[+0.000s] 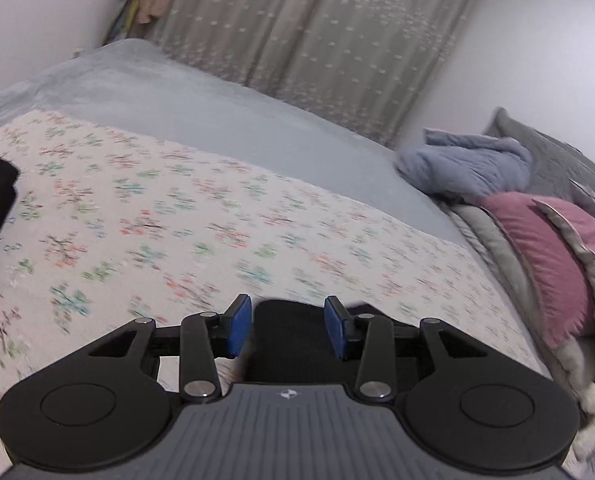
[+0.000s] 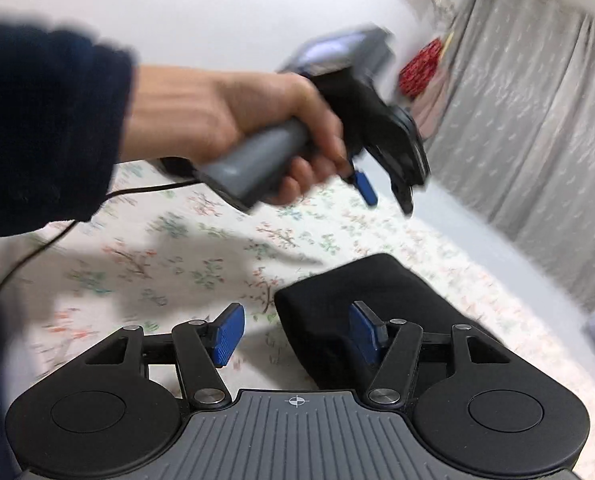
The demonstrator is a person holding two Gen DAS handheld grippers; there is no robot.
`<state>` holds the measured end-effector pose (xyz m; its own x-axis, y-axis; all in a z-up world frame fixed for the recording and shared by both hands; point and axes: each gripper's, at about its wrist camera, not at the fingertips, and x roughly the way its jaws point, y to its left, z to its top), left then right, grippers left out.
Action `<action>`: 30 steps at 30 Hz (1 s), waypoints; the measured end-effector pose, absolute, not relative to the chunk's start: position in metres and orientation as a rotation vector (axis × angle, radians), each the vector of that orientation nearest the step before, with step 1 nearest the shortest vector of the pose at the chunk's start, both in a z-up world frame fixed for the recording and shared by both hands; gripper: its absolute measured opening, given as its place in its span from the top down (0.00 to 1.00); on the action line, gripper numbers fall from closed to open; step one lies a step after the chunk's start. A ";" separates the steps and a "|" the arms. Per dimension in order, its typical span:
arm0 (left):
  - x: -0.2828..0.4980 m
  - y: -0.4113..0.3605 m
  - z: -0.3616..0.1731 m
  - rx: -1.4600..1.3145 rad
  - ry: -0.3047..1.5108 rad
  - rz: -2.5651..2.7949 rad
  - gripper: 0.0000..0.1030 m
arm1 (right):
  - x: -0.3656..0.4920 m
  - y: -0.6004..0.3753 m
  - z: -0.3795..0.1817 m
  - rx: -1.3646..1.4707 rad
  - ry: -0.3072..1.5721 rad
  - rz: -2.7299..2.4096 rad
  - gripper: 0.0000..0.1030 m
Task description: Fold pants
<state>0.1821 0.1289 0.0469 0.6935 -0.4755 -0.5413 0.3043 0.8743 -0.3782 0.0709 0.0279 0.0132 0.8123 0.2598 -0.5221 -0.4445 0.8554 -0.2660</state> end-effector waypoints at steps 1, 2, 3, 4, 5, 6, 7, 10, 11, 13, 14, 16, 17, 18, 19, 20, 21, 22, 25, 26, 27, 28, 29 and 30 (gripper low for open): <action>0.171 0.117 0.050 -0.254 0.677 -0.458 0.48 | 0.074 0.007 0.023 -0.335 0.515 0.390 0.47; 0.161 0.103 0.051 -0.228 0.679 -0.463 0.48 | 0.077 -0.005 0.029 -0.288 0.529 0.378 0.48; 0.152 0.090 0.051 -0.197 0.682 -0.462 0.48 | 0.083 -0.025 0.033 -0.247 0.538 0.351 0.50; 0.144 0.078 0.049 -0.162 0.687 -0.461 0.47 | 0.090 -0.041 0.034 -0.214 0.553 0.321 0.56; 0.138 0.068 0.044 -0.129 0.689 -0.454 0.47 | 0.098 -0.056 0.033 -0.180 0.574 0.291 0.59; 0.135 0.060 0.036 -0.102 0.691 -0.442 0.45 | 0.104 -0.069 0.029 -0.145 0.593 0.269 0.63; 0.135 0.053 0.026 -0.071 0.703 -0.431 0.45 | 0.109 -0.081 0.023 -0.107 0.615 0.258 0.63; 0.142 0.048 -0.012 -0.026 0.771 -0.379 0.46 | 0.114 -0.105 -0.001 -0.029 0.696 0.226 0.63; 0.141 0.051 -0.021 -0.031 0.768 -0.373 0.45 | 0.113 -0.107 -0.007 -0.017 0.722 0.229 0.63; 0.138 0.059 -0.024 -0.049 0.753 -0.380 0.44 | 0.110 -0.106 -0.012 -0.040 0.738 0.241 0.62; 0.136 0.062 -0.024 -0.063 0.758 -0.381 0.44 | 0.107 -0.103 -0.014 -0.065 0.736 0.249 0.62; 0.130 0.067 -0.027 -0.081 0.764 -0.373 0.43 | 0.109 -0.096 -0.026 -0.106 0.754 0.260 0.61; 0.128 0.068 -0.030 -0.071 0.762 -0.373 0.42 | 0.110 -0.092 -0.032 -0.124 0.762 0.264 0.59; 0.126 0.068 -0.032 -0.054 0.758 -0.376 0.42 | 0.110 -0.086 -0.036 -0.145 0.761 0.269 0.57; 0.125 0.069 -0.033 -0.050 0.756 -0.380 0.42 | 0.111 -0.082 -0.040 -0.163 0.758 0.270 0.57; 0.126 0.069 -0.031 -0.061 0.760 -0.382 0.42 | 0.113 -0.081 -0.040 -0.161 0.764 0.272 0.56; 0.126 0.070 -0.031 -0.073 0.766 -0.382 0.41 | 0.113 -0.080 -0.041 -0.147 0.770 0.274 0.56; 0.127 0.071 -0.030 -0.081 0.768 -0.382 0.41 | 0.114 -0.082 -0.042 -0.140 0.772 0.276 0.55; 0.127 0.067 -0.027 -0.081 0.762 -0.374 0.41 | 0.116 -0.082 -0.043 -0.160 0.761 0.275 0.56; 0.127 0.068 -0.025 -0.091 0.758 -0.373 0.42 | 0.115 -0.082 -0.043 -0.166 0.760 0.277 0.55; 0.127 0.069 -0.021 -0.112 0.755 -0.373 0.42 | 0.117 -0.082 -0.041 -0.166 0.761 0.283 0.56; 0.127 0.072 -0.018 -0.137 0.750 -0.375 0.42 | 0.117 -0.084 -0.037 -0.157 0.761 0.294 0.56; 0.128 0.075 -0.014 -0.162 0.744 -0.373 0.41 | 0.117 -0.088 -0.031 -0.138 0.754 0.310 0.56; 0.128 0.077 -0.011 -0.185 0.735 -0.364 0.40 | 0.117 -0.090 -0.026 -0.121 0.740 0.321 0.57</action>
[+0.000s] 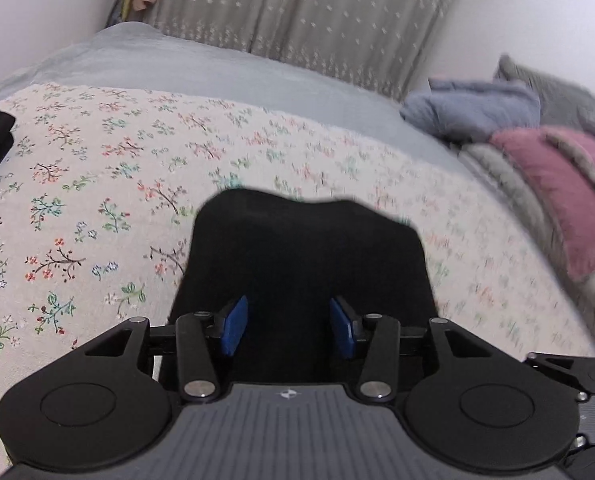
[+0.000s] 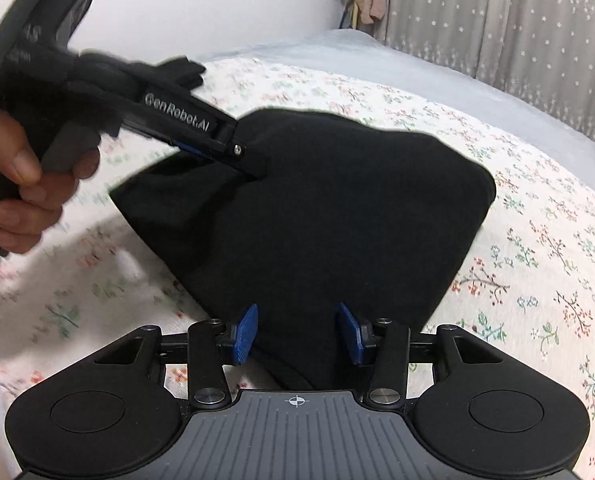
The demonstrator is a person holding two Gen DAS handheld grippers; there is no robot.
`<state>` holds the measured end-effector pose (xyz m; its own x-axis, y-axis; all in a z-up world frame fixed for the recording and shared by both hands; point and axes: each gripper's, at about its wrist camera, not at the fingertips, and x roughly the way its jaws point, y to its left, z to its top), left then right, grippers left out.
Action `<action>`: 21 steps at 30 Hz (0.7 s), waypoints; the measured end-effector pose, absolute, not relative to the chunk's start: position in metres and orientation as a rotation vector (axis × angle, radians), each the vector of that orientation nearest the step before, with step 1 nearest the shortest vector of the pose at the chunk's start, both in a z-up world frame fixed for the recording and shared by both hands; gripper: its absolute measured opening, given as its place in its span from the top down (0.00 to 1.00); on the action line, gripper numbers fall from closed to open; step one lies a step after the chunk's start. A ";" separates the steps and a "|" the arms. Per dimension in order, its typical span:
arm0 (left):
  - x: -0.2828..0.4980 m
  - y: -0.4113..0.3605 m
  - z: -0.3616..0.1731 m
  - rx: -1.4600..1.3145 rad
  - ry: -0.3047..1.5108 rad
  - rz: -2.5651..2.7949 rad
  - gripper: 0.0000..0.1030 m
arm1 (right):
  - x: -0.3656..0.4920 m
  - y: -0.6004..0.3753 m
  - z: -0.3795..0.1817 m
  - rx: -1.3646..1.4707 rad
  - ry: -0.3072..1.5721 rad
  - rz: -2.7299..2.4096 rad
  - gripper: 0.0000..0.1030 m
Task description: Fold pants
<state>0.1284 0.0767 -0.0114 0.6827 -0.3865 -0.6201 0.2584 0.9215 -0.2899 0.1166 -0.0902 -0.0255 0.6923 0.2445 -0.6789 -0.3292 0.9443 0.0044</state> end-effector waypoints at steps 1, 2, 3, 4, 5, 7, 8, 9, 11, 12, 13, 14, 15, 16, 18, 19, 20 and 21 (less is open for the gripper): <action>0.129 0.079 -0.008 -0.209 0.722 -0.357 0.38 | 0.115 -0.095 -0.017 -0.100 0.717 0.327 0.57; 0.131 0.081 -0.005 -0.233 0.706 -0.359 0.37 | 0.115 -0.100 -0.010 -0.075 0.689 0.325 0.55; 0.132 0.081 -0.003 -0.249 0.693 -0.364 0.35 | 0.115 -0.106 -0.003 -0.048 0.662 0.319 0.50; 0.135 0.080 -0.002 -0.255 0.689 -0.370 0.34 | 0.115 -0.112 0.002 -0.021 0.636 0.315 0.49; 0.137 0.076 -0.001 -0.248 0.689 -0.378 0.34 | 0.117 -0.118 0.006 0.005 0.614 0.308 0.49; 0.140 0.068 -0.002 -0.216 0.672 -0.384 0.34 | 0.126 -0.130 0.008 0.061 0.588 0.280 0.49; 0.142 0.064 -0.005 -0.199 0.676 -0.383 0.34 | 0.132 -0.135 0.006 0.087 0.586 0.270 0.49; 0.145 0.060 -0.011 -0.182 0.697 -0.371 0.34 | 0.139 -0.139 0.004 0.106 0.586 0.259 0.49; 0.151 0.054 -0.021 -0.146 0.728 -0.345 0.34 | 0.154 -0.147 -0.006 0.153 0.597 0.232 0.49; 0.152 0.053 -0.024 -0.129 0.727 -0.338 0.33 | 0.161 -0.150 -0.013 0.179 0.611 0.228 0.49; 0.153 0.054 -0.026 -0.127 0.726 -0.340 0.33 | 0.168 -0.153 -0.020 0.202 0.634 0.225 0.49; 0.153 0.055 -0.028 -0.134 0.732 -0.346 0.33 | 0.174 -0.155 -0.028 0.210 0.657 0.218 0.49; 0.153 0.056 -0.031 -0.134 0.739 -0.348 0.33 | 0.179 -0.155 -0.037 0.206 0.678 0.213 0.49; 0.152 0.055 -0.032 -0.118 0.738 -0.347 0.32 | 0.184 -0.153 -0.047 0.189 0.699 0.216 0.49; 0.149 0.053 -0.033 -0.078 0.725 -0.350 0.32 | 0.182 -0.145 -0.060 0.135 0.690 0.217 0.48; 0.149 0.053 -0.033 -0.080 0.728 -0.350 0.31 | 0.181 -0.141 -0.062 0.105 0.685 0.210 0.48; 0.151 0.054 -0.032 -0.090 0.735 -0.350 0.31 | 0.181 -0.138 -0.063 0.095 0.687 0.202 0.48; 0.152 0.055 -0.032 -0.097 0.738 -0.351 0.31 | 0.181 -0.138 -0.063 0.096 0.690 0.199 0.47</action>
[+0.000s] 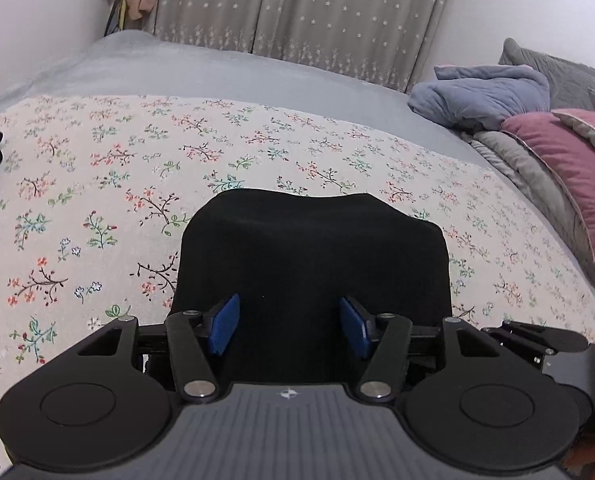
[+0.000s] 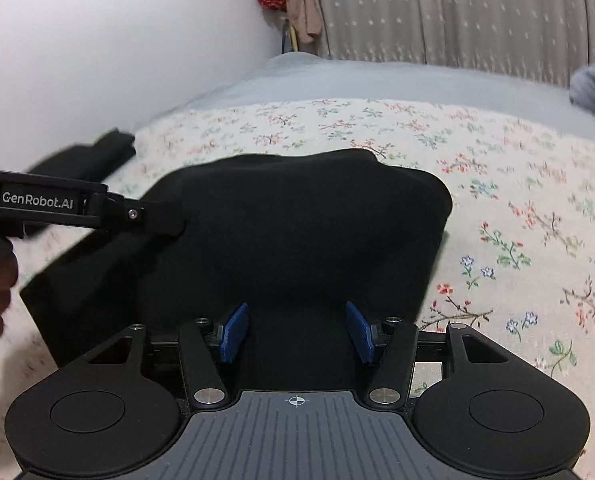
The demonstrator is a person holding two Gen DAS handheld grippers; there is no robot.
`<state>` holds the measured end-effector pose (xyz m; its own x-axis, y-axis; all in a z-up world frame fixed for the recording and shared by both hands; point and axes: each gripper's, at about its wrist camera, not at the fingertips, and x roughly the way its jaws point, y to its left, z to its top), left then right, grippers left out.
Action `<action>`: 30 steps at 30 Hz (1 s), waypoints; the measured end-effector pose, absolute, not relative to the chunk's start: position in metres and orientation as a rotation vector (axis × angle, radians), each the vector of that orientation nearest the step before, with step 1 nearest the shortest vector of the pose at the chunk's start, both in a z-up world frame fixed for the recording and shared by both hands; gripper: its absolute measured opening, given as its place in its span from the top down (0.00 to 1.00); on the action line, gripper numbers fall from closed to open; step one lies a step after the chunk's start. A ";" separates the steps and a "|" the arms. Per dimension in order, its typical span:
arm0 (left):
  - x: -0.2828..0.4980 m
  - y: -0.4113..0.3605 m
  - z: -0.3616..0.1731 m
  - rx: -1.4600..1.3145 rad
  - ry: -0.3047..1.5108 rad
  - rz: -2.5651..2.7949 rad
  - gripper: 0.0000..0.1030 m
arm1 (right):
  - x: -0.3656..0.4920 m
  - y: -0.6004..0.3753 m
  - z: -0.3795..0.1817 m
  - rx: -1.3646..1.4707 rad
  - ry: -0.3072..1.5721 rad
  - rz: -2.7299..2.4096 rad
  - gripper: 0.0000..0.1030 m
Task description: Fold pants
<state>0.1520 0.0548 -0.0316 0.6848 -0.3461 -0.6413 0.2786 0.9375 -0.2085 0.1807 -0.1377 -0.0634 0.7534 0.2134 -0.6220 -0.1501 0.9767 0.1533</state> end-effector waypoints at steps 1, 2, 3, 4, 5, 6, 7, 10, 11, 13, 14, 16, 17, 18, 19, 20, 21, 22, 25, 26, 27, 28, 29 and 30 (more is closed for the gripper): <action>0.152 0.055 -0.031 -0.098 0.738 -0.350 0.30 | 0.181 -0.138 -0.063 0.094 0.691 0.202 0.47; 0.152 0.055 -0.030 -0.096 0.737 -0.348 0.29 | 0.181 -0.140 -0.063 0.097 0.694 0.210 0.47; 0.152 0.053 -0.029 -0.089 0.734 -0.344 0.28 | 0.182 -0.142 -0.062 0.105 0.696 0.215 0.47; 0.151 0.053 -0.027 -0.080 0.730 -0.341 0.26 | 0.182 -0.143 -0.061 0.112 0.696 0.219 0.47; 0.150 0.052 -0.027 -0.073 0.726 -0.335 0.24 | 0.180 -0.145 -0.060 0.119 0.692 0.221 0.47; 0.150 0.053 -0.027 -0.069 0.723 -0.329 0.20 | 0.179 -0.145 -0.059 0.124 0.689 0.220 0.47; 0.150 0.055 -0.026 -0.068 0.723 -0.327 0.18 | 0.179 -0.146 -0.057 0.130 0.689 0.220 0.45; 0.153 0.064 -0.024 -0.103 0.729 -0.320 0.17 | 0.175 -0.150 -0.048 0.166 0.705 0.220 0.28; 0.154 0.067 -0.023 -0.115 0.729 -0.312 0.16 | 0.173 -0.152 -0.044 0.187 0.706 0.218 0.26; 0.156 0.072 -0.020 -0.119 0.725 -0.287 0.09 | 0.168 -0.159 -0.037 0.227 0.700 0.218 0.24; 0.157 0.074 -0.020 -0.111 0.724 -0.265 0.06 | 0.165 -0.163 -0.034 0.247 0.695 0.216 0.24; 0.160 0.081 -0.020 -0.113 0.724 -0.248 0.03 | 0.160 -0.173 -0.031 0.290 0.695 0.206 0.23; 0.162 0.085 -0.021 -0.128 0.731 -0.249 0.03 | 0.159 -0.178 -0.031 0.316 0.699 0.204 0.23; 0.164 0.089 -0.022 -0.149 0.739 -0.250 0.02 | 0.158 -0.183 -0.031 0.346 0.705 0.199 0.23; 0.166 0.092 -0.024 -0.169 0.748 -0.252 0.01 | 0.158 -0.188 -0.032 0.378 0.713 0.192 0.23; 0.167 0.094 -0.025 -0.183 0.755 -0.255 0.00 | 0.157 -0.193 -0.035 0.406 0.723 0.188 0.23; 0.169 0.095 -0.027 -0.195 0.761 -0.257 0.00 | 0.158 -0.197 -0.037 0.436 0.732 0.186 0.23; 0.170 0.097 -0.028 -0.206 0.766 -0.260 0.00 | 0.160 -0.200 -0.039 0.463 0.739 0.182 0.23; 0.178 0.106 -0.034 -0.296 0.810 -0.302 0.00 | 0.163 -0.207 -0.047 0.532 0.762 0.178 0.23; 0.182 0.111 -0.039 -0.358 0.842 -0.333 0.00 | 0.165 -0.208 -0.050 0.554 0.769 0.179 0.23; 0.186 0.116 -0.044 -0.420 0.873 -0.360 0.00 | 0.166 -0.210 -0.053 0.572 0.776 0.181 0.23; 0.190 0.120 -0.049 -0.471 0.898 -0.377 0.00 | 0.167 -0.210 -0.056 0.592 0.783 0.186 0.23; 0.193 0.122 -0.053 -0.503 0.911 -0.390 0.00 | 0.169 -0.211 -0.059 0.610 0.790 0.188 0.23; 0.194 0.123 -0.055 -0.521 0.920 -0.401 0.00 | 0.170 -0.211 -0.062 0.627 0.795 0.189 0.23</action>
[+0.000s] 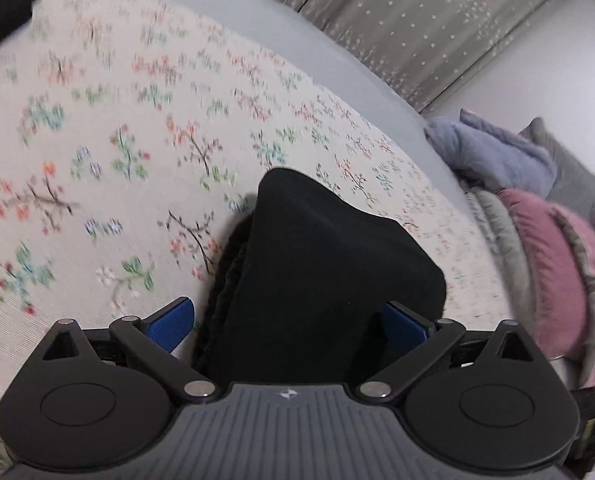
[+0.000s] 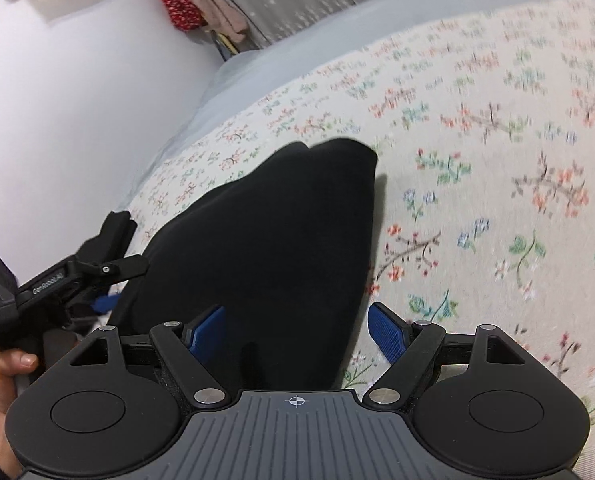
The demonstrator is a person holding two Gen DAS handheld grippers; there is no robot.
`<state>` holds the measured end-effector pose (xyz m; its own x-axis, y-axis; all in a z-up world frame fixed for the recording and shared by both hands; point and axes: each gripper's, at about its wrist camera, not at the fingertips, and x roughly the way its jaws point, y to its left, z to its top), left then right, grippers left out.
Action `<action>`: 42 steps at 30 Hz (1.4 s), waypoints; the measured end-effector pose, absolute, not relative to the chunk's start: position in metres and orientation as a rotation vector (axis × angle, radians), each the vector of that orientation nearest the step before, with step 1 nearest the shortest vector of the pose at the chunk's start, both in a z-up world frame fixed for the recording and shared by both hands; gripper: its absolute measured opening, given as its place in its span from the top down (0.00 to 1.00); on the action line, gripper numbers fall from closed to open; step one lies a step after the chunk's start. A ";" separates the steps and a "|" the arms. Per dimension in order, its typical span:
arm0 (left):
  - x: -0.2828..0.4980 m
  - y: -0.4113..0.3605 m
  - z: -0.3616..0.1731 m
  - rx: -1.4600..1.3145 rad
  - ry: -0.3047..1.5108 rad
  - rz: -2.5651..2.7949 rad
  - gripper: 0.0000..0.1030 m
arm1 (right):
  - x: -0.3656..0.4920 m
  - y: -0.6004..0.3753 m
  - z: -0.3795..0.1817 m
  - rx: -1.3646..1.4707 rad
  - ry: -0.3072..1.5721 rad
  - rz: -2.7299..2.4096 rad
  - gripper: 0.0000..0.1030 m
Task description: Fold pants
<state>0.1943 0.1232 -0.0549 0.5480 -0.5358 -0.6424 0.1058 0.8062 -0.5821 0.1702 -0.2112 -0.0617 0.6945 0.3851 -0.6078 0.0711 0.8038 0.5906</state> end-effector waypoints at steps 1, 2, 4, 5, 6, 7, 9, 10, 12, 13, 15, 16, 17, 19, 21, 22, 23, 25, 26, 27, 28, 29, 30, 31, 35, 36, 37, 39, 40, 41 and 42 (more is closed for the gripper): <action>0.196 0.123 -0.056 -0.532 0.924 -0.410 0.00 | 0.172 -0.211 -0.065 0.645 0.799 0.190 0.23; 0.197 0.123 -0.057 -0.541 0.927 -0.419 0.00 | 0.173 -0.212 -0.068 0.660 0.799 0.191 0.23; 0.199 0.120 -0.060 -0.554 0.946 -0.441 0.00 | 0.175 -0.211 -0.072 0.687 0.790 0.195 0.23; 0.201 0.119 -0.063 -0.564 0.956 -0.450 0.00 | 0.176 -0.211 -0.073 0.696 0.784 0.198 0.23; 0.202 0.119 -0.064 -0.570 0.955 -0.453 0.00 | 0.177 -0.210 -0.074 0.701 0.778 0.201 0.23; 0.203 0.119 -0.065 -0.574 0.954 -0.459 0.00 | 0.178 -0.211 -0.076 0.710 0.770 0.205 0.21; 0.206 0.120 -0.068 -0.590 0.956 -0.473 0.00 | 0.179 -0.212 -0.079 0.742 0.757 0.209 0.21; 0.208 0.121 -0.069 -0.598 0.958 -0.477 0.00 | 0.179 -0.213 -0.082 0.760 0.749 0.210 0.21; 0.212 0.122 -0.073 -0.603 0.960 -0.488 0.00 | 0.180 -0.213 -0.084 0.772 0.738 0.214 0.21; 0.213 0.122 -0.074 -0.603 0.962 -0.494 0.00 | 0.181 -0.212 -0.085 0.767 0.735 0.217 0.21; 0.214 0.122 -0.075 -0.604 0.964 -0.504 0.00 | 0.182 -0.208 -0.085 0.738 0.729 0.217 0.21; 0.215 0.122 -0.075 -0.605 0.965 -0.507 0.00 | 0.181 -0.206 -0.085 0.719 0.725 0.214 0.21; 0.216 0.121 -0.075 -0.603 0.964 -0.509 0.00 | 0.181 -0.203 -0.084 0.704 0.722 0.211 0.21; 0.217 0.120 -0.075 -0.596 0.965 -0.513 0.00 | 0.181 -0.201 -0.084 0.693 0.718 0.206 0.21; 0.219 0.122 -0.069 -0.602 0.991 -0.499 0.00 | 0.182 -0.201 -0.085 0.691 0.713 0.207 0.21; 0.220 0.124 -0.066 -0.609 0.995 -0.469 0.00 | 0.182 -0.201 -0.085 0.689 0.713 0.207 0.21; 0.220 0.125 -0.064 -0.609 0.998 -0.452 0.00 | 0.182 -0.201 -0.084 0.687 0.716 0.208 0.21; 0.219 0.123 -0.067 -0.603 1.014 -0.475 0.00 | 0.182 -0.205 -0.083 0.702 0.727 0.211 0.21; 0.218 0.122 -0.069 -0.606 1.009 -0.474 0.00 | 0.182 -0.207 -0.083 0.717 0.731 0.213 0.22; 0.218 0.121 -0.070 -0.609 1.005 -0.473 0.00 | 0.182 -0.209 -0.084 0.731 0.732 0.214 0.22; 0.218 0.121 -0.071 -0.618 1.005 -0.473 0.00 | 0.182 -0.210 -0.085 0.742 0.734 0.216 0.22; 0.219 0.122 -0.072 -0.626 1.007 -0.474 0.00 | 0.182 -0.210 -0.085 0.742 0.734 0.216 0.22; 0.219 0.122 -0.072 -0.629 1.008 -0.479 0.00 | 0.182 -0.209 -0.085 0.734 0.732 0.216 0.21; 0.220 0.123 -0.073 -0.633 1.008 -0.486 0.00 | 0.182 -0.207 -0.085 0.721 0.729 0.214 0.21; 0.221 0.130 -0.077 -0.659 1.012 -0.506 0.00 | 0.181 -0.200 -0.084 0.672 0.722 0.203 0.21; 0.220 0.131 -0.078 -0.656 1.010 -0.509 0.00 | 0.181 -0.200 -0.084 0.671 0.721 0.203 0.21; 0.220 0.131 -0.078 -0.653 1.008 -0.506 0.00 | 0.181 -0.201 -0.084 0.679 0.722 0.205 0.21; 0.217 0.129 -0.077 -0.645 1.001 -0.488 0.00 | 0.182 -0.201 -0.085 0.685 0.720 0.205 0.21; 0.216 0.126 -0.076 -0.634 0.995 -0.476 0.00 | 0.182 -0.200 -0.085 0.679 0.719 0.203 0.21; 0.214 0.123 -0.074 -0.617 0.985 -0.467 0.00 | 0.181 -0.198 -0.085 0.669 0.717 0.200 0.21; 0.212 0.118 -0.072 -0.595 0.974 -0.465 0.00 | 0.181 -0.196 -0.084 0.658 0.716 0.196 0.21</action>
<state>0.2123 0.1180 -0.0715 0.4872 -0.6111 -0.6238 0.1011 0.7490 -0.6548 0.1815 -0.1963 -0.0842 0.7462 0.3823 -0.5450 0.0517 0.7829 0.6200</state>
